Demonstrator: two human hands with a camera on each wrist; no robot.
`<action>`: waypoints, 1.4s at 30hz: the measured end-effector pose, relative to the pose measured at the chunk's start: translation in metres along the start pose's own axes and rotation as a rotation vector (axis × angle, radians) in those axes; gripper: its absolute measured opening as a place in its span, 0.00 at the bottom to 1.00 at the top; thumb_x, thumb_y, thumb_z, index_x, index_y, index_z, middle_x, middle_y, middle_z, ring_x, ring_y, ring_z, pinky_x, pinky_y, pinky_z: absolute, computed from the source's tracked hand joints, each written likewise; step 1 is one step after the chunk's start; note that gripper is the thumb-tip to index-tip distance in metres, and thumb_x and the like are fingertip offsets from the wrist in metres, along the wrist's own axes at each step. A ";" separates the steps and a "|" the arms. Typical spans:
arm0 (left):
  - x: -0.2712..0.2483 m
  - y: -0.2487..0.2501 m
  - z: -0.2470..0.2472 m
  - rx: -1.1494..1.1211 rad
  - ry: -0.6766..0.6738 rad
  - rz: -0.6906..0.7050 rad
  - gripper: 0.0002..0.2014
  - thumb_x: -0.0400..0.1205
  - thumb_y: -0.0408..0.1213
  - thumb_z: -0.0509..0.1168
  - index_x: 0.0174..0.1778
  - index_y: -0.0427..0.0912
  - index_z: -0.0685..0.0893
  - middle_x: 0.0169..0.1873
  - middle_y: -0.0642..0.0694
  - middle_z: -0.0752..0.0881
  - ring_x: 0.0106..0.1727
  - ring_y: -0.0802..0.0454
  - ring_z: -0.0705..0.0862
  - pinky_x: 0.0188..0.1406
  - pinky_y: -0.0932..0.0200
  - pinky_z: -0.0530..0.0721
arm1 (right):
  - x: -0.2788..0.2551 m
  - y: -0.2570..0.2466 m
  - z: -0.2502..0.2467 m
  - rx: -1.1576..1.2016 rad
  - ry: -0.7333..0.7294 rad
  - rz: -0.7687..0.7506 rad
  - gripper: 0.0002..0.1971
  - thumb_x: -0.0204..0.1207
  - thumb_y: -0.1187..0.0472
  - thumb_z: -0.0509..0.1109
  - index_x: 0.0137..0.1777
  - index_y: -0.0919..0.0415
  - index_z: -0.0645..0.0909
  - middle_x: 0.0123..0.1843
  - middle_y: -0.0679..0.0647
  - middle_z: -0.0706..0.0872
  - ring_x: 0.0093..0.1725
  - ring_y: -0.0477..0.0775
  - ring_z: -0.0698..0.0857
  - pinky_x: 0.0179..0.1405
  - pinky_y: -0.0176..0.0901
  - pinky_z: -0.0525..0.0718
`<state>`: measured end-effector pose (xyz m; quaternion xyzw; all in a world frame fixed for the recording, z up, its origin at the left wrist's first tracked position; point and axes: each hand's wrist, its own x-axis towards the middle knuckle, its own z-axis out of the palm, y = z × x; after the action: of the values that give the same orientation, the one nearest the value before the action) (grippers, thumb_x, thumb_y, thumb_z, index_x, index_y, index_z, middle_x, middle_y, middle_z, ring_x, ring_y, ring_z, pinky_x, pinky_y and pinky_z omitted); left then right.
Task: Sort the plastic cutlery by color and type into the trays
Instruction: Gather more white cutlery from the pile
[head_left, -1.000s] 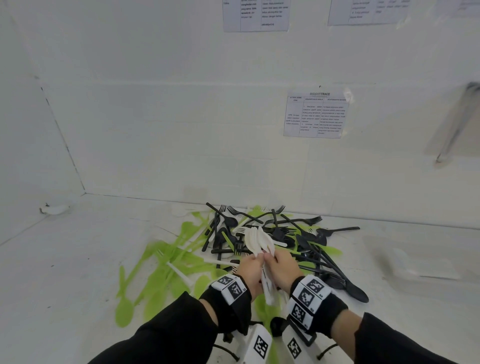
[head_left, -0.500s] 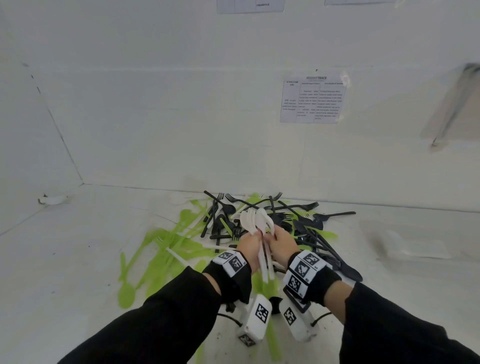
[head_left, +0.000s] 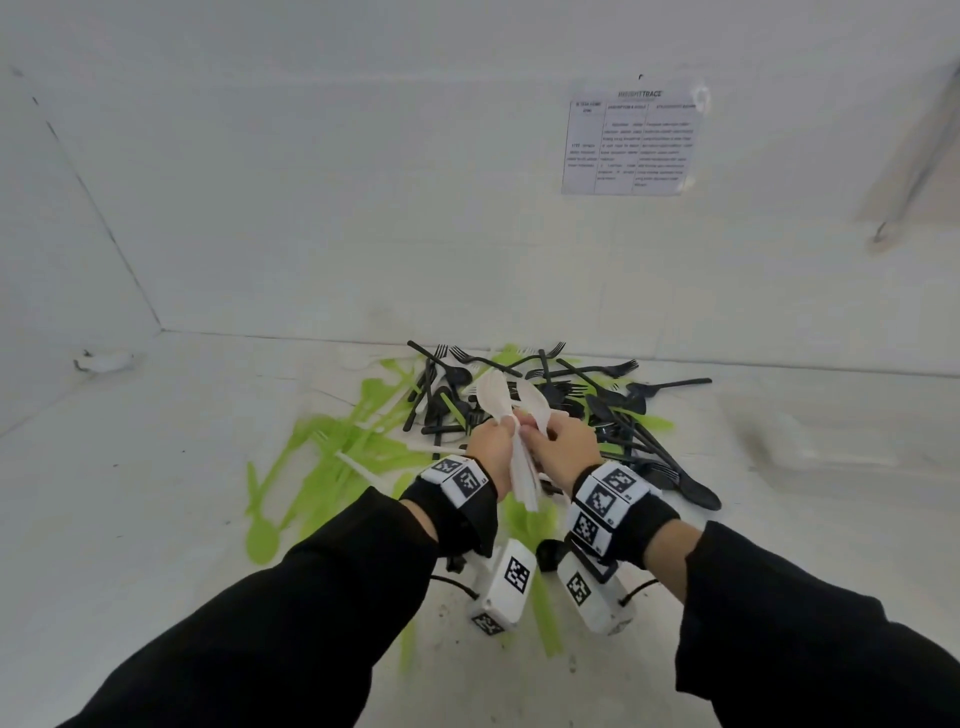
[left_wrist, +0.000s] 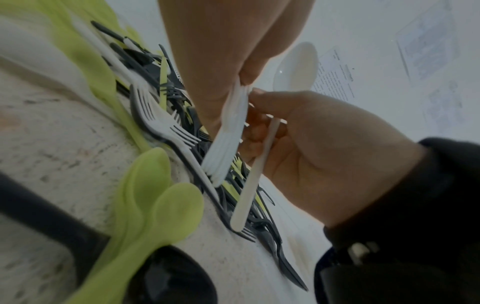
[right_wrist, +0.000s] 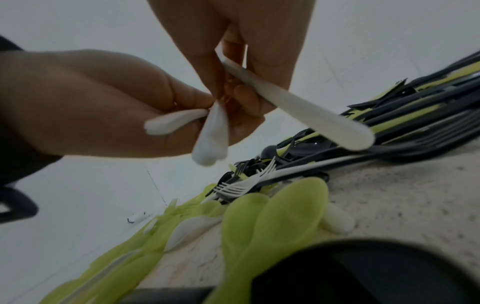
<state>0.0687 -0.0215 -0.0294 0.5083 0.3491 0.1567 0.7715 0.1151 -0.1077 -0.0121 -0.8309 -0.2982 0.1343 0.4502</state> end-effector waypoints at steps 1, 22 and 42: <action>0.000 0.000 0.000 0.004 -0.011 -0.001 0.18 0.87 0.32 0.48 0.48 0.36 0.84 0.52 0.31 0.84 0.47 0.41 0.84 0.41 0.52 0.84 | 0.000 0.002 0.002 0.014 -0.003 0.005 0.10 0.79 0.56 0.65 0.50 0.57 0.87 0.41 0.51 0.85 0.47 0.53 0.82 0.45 0.38 0.75; -0.014 -0.006 -0.018 -0.084 -0.153 -0.027 0.18 0.89 0.32 0.44 0.70 0.31 0.72 0.61 0.29 0.80 0.45 0.42 0.82 0.36 0.54 0.84 | 0.004 0.004 0.022 0.291 -0.057 0.193 0.08 0.74 0.60 0.72 0.53 0.57 0.87 0.48 0.57 0.91 0.50 0.58 0.89 0.57 0.56 0.86; -0.015 0.025 -0.067 -0.273 -0.056 -0.151 0.21 0.88 0.33 0.42 0.70 0.26 0.70 0.66 0.29 0.78 0.65 0.35 0.78 0.51 0.47 0.78 | 0.017 -0.030 0.065 0.170 -0.270 0.052 0.12 0.78 0.57 0.68 0.59 0.57 0.85 0.52 0.53 0.89 0.51 0.51 0.87 0.50 0.44 0.86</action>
<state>0.0139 0.0261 -0.0172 0.3754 0.3401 0.1301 0.8523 0.0854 -0.0410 -0.0231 -0.7716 -0.3219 0.2812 0.4711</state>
